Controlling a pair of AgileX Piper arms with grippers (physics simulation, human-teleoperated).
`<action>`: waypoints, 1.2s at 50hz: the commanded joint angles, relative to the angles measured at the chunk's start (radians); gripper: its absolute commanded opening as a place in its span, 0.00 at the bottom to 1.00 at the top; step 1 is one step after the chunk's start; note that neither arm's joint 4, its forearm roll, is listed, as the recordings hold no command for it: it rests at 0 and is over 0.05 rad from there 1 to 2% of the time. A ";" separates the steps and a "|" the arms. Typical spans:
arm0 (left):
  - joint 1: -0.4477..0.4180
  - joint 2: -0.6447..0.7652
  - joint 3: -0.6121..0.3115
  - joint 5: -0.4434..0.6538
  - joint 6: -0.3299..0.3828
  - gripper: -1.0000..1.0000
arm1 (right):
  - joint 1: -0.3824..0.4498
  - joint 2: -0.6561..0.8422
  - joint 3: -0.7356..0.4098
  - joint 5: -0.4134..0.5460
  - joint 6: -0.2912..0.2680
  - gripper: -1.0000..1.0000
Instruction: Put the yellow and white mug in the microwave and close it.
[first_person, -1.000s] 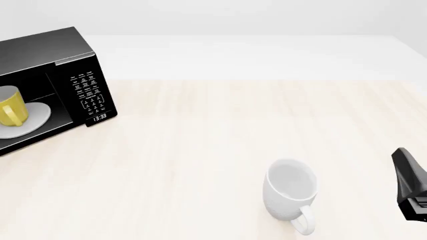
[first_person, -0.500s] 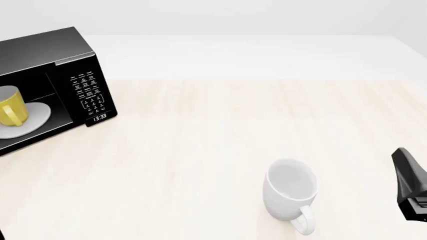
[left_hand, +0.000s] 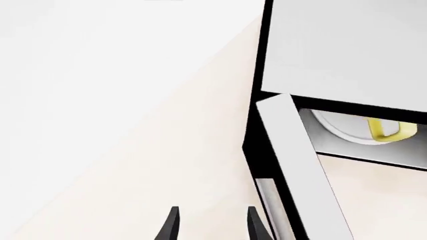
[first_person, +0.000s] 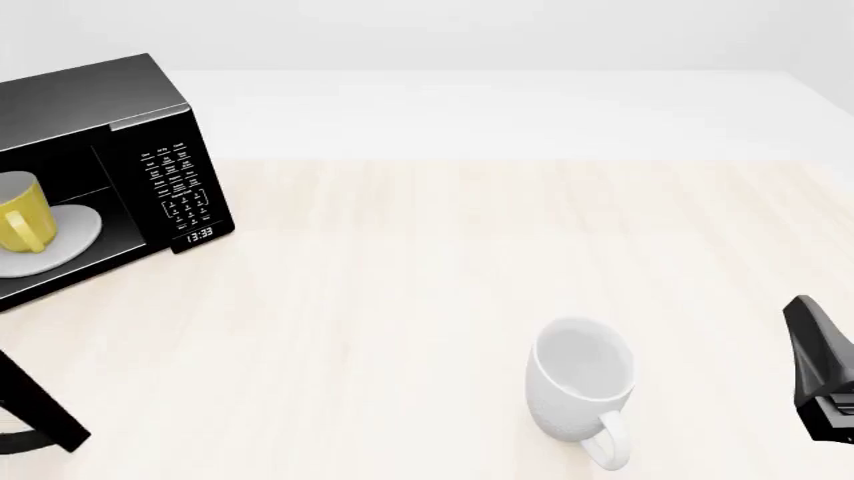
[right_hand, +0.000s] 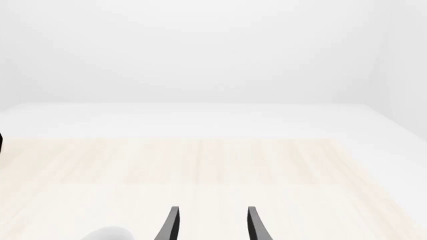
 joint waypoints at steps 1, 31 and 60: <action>-0.050 0.005 0.008 -0.013 -0.024 1.00 | 0.000 -0.001 0.001 0.000 0.000 1.00; -0.148 -0.015 -0.017 -0.013 -0.052 1.00 | 0.000 -0.001 0.001 0.000 0.000 1.00; -0.202 0.034 -0.081 -0.038 -0.075 1.00 | 0.000 -0.001 0.001 0.000 0.000 1.00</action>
